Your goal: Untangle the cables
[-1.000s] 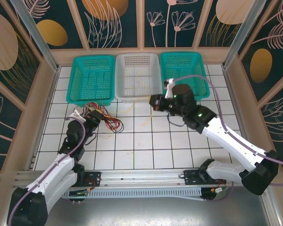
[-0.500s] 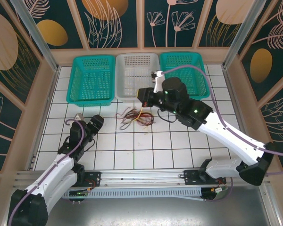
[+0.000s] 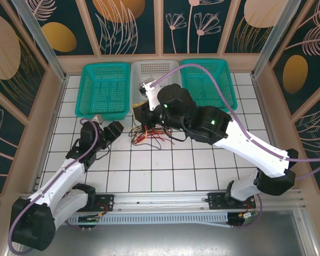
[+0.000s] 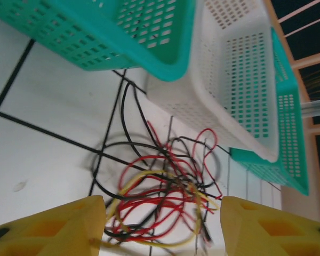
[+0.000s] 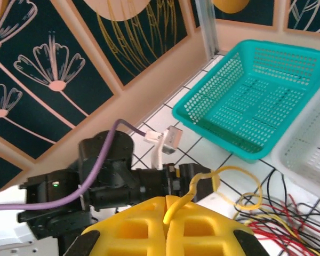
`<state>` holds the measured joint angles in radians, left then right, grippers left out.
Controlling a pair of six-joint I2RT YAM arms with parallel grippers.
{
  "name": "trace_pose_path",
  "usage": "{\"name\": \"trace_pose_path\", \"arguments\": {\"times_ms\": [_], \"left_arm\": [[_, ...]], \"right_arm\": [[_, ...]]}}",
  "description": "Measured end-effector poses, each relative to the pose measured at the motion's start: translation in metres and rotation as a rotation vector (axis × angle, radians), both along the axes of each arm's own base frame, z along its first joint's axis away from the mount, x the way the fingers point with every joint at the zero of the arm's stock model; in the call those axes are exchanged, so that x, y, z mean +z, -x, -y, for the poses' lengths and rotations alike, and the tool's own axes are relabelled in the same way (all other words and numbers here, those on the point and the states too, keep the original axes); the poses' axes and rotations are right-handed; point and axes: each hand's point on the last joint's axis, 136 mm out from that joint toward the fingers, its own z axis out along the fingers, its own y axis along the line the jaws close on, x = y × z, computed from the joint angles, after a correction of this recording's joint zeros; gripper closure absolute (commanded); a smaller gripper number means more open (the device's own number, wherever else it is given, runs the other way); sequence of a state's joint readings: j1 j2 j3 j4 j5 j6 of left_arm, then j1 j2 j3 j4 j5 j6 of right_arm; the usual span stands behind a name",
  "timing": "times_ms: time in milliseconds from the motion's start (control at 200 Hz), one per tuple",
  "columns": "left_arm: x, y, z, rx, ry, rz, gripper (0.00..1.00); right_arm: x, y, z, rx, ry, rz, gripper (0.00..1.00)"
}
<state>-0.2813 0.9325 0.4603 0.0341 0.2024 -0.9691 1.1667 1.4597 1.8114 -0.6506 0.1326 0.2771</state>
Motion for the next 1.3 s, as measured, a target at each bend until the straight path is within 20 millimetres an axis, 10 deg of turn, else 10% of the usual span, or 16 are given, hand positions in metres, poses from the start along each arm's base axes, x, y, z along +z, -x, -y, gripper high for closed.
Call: {"name": "trace_pose_path", "arguments": {"times_ms": [195,395,626,771,911,1096,1301], "left_arm": [[-0.006,0.001,0.006,-0.033,0.008,-0.022,0.45],[0.017,-0.005,0.005,-0.033,-0.021,0.005,0.42],[0.161,-0.02,-0.012,0.014,-0.133,0.353,0.35],[0.255,-0.005,-0.017,0.02,-0.167,0.636,0.32],[0.298,-0.001,-0.018,0.013,-0.218,0.754,0.31],[0.294,-0.011,0.008,-0.1,-0.124,0.725,0.39],[0.221,0.003,0.069,-0.262,0.198,0.511,0.34]], "right_arm": [[0.004,0.0,0.008,0.001,0.009,0.025,1.0],[0.052,0.012,0.038,0.004,-0.093,0.105,1.0],[0.099,0.007,0.083,-0.065,-0.243,0.184,1.0],[0.089,-0.015,0.098,-0.109,-0.273,0.167,1.0],[0.068,-0.034,0.1,-0.138,-0.266,0.123,1.0],[0.05,-0.044,0.094,-0.151,-0.273,0.095,1.0],[0.036,-0.054,0.073,-0.123,-0.309,0.083,1.0]]}}
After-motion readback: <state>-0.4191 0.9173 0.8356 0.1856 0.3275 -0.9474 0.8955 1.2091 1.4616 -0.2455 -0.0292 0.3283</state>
